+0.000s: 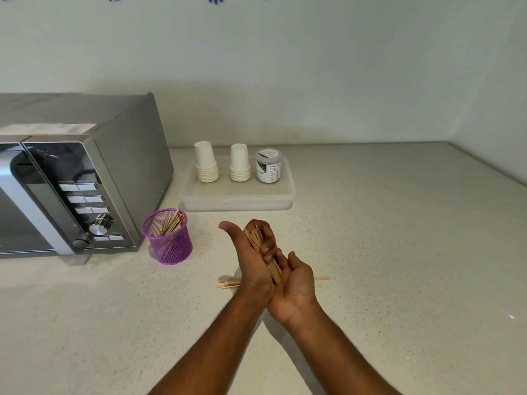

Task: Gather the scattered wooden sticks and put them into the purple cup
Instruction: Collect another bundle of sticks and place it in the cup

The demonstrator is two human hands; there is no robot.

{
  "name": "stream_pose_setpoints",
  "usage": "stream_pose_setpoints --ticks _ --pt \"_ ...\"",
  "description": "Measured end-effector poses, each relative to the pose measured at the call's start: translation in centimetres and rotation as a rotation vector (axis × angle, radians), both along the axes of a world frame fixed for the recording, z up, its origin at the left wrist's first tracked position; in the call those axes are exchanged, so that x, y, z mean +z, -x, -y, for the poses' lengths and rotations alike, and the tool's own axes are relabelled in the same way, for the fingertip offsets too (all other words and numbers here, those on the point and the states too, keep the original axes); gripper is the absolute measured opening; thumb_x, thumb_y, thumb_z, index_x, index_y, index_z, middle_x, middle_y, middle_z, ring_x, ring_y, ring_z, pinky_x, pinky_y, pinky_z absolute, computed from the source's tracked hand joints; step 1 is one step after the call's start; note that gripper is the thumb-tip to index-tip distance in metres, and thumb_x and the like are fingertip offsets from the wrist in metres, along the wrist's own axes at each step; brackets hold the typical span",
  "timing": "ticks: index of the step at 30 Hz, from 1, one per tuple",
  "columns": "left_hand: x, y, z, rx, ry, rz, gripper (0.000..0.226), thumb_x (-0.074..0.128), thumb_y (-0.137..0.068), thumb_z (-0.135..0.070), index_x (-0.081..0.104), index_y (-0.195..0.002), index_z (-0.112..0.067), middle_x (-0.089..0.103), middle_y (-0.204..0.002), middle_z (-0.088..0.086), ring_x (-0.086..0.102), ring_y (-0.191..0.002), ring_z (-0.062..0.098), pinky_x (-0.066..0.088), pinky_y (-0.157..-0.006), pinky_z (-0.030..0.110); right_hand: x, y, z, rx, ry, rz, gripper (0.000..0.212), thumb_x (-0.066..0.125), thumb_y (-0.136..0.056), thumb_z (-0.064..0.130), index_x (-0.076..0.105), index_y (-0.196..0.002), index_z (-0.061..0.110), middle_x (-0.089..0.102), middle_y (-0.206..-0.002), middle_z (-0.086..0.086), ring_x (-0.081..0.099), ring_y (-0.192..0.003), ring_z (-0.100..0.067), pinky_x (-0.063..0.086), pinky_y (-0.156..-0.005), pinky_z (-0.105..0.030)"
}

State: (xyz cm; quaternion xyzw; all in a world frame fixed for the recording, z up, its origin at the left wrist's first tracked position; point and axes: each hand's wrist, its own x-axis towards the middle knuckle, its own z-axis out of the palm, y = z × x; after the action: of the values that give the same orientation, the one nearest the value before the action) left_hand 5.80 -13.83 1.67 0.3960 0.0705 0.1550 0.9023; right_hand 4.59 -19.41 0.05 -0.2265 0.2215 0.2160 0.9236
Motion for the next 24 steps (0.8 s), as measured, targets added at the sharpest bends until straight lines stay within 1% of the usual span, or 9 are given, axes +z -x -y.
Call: stream_pose_setpoints --ticks 3,6,8,11,15,17,20,22,24 --pt "-0.24 0.00 -0.07 -0.020 0.022 -0.014 0.086 0.037 -0.064 -0.099 0.050 -0.063 -0.015 0.032 -0.050 -0.002 0.026 -0.041 0.010 0.030 -0.049 0.025 0.20 0.20 0.00 0.000 -0.036 0.002 0.047 0.034 -0.109 0.038 0.065 -0.091 0.008 0.076 -0.078 -0.016 0.069 -0.094 -0.033 0.050 -0.095 -0.047" --pt "-0.39 -0.08 0.04 -0.028 0.022 -0.080 0.069 0.038 -0.089 -0.080 0.045 -0.058 -0.019 0.033 -0.051 -0.003 0.028 -0.043 0.010 0.035 -0.052 0.027 0.33 0.31 0.07 -0.002 -0.105 0.003 0.044 0.035 -0.109 0.036 0.063 -0.089 0.009 0.074 -0.077 -0.014 0.068 -0.090 -0.030 0.051 -0.085 -0.044" --pt "-0.21 -0.22 0.09 -0.020 0.019 -0.107 0.061 0.045 -0.095 -0.066 0.044 -0.056 -0.020 0.034 -0.051 -0.003 0.027 -0.043 0.010 0.035 -0.054 0.028 0.33 0.30 0.03 -0.009 -0.135 0.003 0.042 0.036 -0.108 0.036 0.064 -0.091 0.009 0.073 -0.077 -0.013 0.070 -0.087 -0.029 0.051 -0.084 -0.043" --pt "-0.12 -0.42 0.15 0.040 -0.049 -0.125 0.053 0.047 -0.098 -0.054 0.045 -0.055 -0.022 0.037 -0.052 -0.001 0.032 -0.044 0.012 0.040 -0.056 0.030 0.15 0.24 0.13 -0.013 -0.128 0.016 0.044 0.035 -0.109 0.035 0.067 -0.097 0.007 0.075 -0.076 -0.013 0.076 -0.072 -0.027 0.050 -0.080 -0.041" --pt "-0.27 -0.07 0.35 0.070 -0.054 -0.098 0.058 0.043 -0.097 -0.067 0.052 -0.063 -0.021 0.045 -0.054 0.003 0.045 -0.051 0.019 0.049 -0.062 0.035 -0.07 -0.06 0.35 -0.040 -0.059 0.024 0.044 0.034 -0.109 0.031 0.068 -0.099 0.004 0.075 -0.080 -0.014 0.075 -0.080 -0.028 0.052 -0.083 -0.040" --pt "-0.23 0.14 0.39 0.032 -0.008 -0.072 0.063 0.038 -0.093 -0.074 0.052 -0.065 -0.018 0.040 -0.051 0.003 0.041 -0.046 0.018 0.048 -0.057 0.032 -0.07 -0.21 0.37 -0.065 -0.034 0.016 0.045 0.035 -0.109 0.029 0.067 -0.089 0.005 0.073 -0.072 -0.012 0.076 -0.069 -0.026 0.052 -0.079 -0.039" --pt "0.01 0.33 0.52 -0.009 0.029 -0.057 0.062 0.046 -0.091 -0.072 0.049 -0.063 -0.016 0.030 -0.049 0.000 0.029 -0.042 0.013 0.034 -0.052 0.028 0.12 -0.16 0.35 -0.084 -0.040 0.001 0.053 0.036 -0.108 0.031 0.066 -0.072 0.007 0.067 -0.063 -0.010 0.073 -0.058 -0.025 0.051 -0.075 -0.040" --pt "0.04 0.31 0.65 0.001 -0.006 -0.074 0.059 0.051 -0.095 -0.065 0.047 -0.059 -0.017 0.030 -0.049 0.000 0.029 -0.042 0.013 0.035 -0.053 0.029 0.11 -0.07 0.41 -0.088 -0.079 0.005 0.062 0.037 -0.108 0.031 0.067 -0.059 0.008 0.065 -0.060 -0.009 0.071 -0.055 -0.024 0.050 -0.074 -0.039" --pt "0.05 0.39 0.85 0.011 -0.044 -0.091 0.065 0.051 -0.090 -0.072 0.044 -0.057 -0.017 0.032 -0.050 0.002 0.034 -0.045 0.016 0.039 -0.054 0.030 0.09 0.02 0.51 -0.088 -0.077 0.011 0.068 0.037 -0.108 0.030 0.068 -0.051 0.008 0.064 -0.059 -0.008 0.070 -0.054 -0.022 0.050 -0.072 -0.038"
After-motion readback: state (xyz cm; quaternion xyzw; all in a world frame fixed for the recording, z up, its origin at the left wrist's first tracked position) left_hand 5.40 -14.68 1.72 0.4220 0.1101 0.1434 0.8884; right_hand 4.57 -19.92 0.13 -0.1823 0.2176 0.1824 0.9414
